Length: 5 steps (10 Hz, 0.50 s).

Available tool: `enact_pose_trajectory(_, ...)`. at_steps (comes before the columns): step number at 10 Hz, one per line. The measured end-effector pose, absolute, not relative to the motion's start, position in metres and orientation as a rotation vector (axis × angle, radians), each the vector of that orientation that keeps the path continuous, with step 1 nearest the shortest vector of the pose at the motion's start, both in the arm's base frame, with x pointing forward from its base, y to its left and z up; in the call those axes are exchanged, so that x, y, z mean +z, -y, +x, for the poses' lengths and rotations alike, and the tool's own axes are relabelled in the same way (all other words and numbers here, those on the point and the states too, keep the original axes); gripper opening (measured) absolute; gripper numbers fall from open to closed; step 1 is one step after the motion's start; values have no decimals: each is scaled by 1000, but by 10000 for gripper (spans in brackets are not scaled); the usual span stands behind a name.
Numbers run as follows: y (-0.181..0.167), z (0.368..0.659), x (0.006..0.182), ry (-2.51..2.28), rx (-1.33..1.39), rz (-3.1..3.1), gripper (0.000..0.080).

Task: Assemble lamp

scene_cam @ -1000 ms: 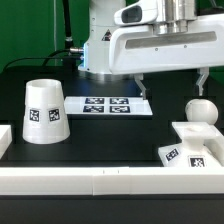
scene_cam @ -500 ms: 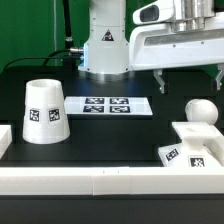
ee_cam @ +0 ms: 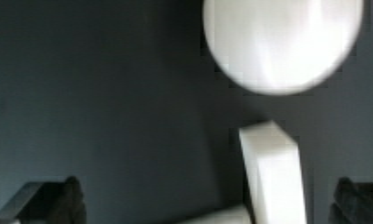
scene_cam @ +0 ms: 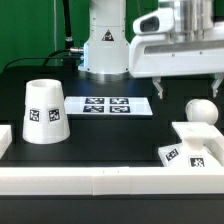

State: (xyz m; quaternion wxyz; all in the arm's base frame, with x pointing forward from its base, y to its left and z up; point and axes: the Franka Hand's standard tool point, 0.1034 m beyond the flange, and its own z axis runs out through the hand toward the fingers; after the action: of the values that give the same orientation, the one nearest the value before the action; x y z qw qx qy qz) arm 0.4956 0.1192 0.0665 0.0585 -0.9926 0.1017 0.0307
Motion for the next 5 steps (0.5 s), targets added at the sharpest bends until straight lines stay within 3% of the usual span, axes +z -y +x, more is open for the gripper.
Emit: enact_pose_trajectory(5,-122,490,63,-270,541,-2962,698)
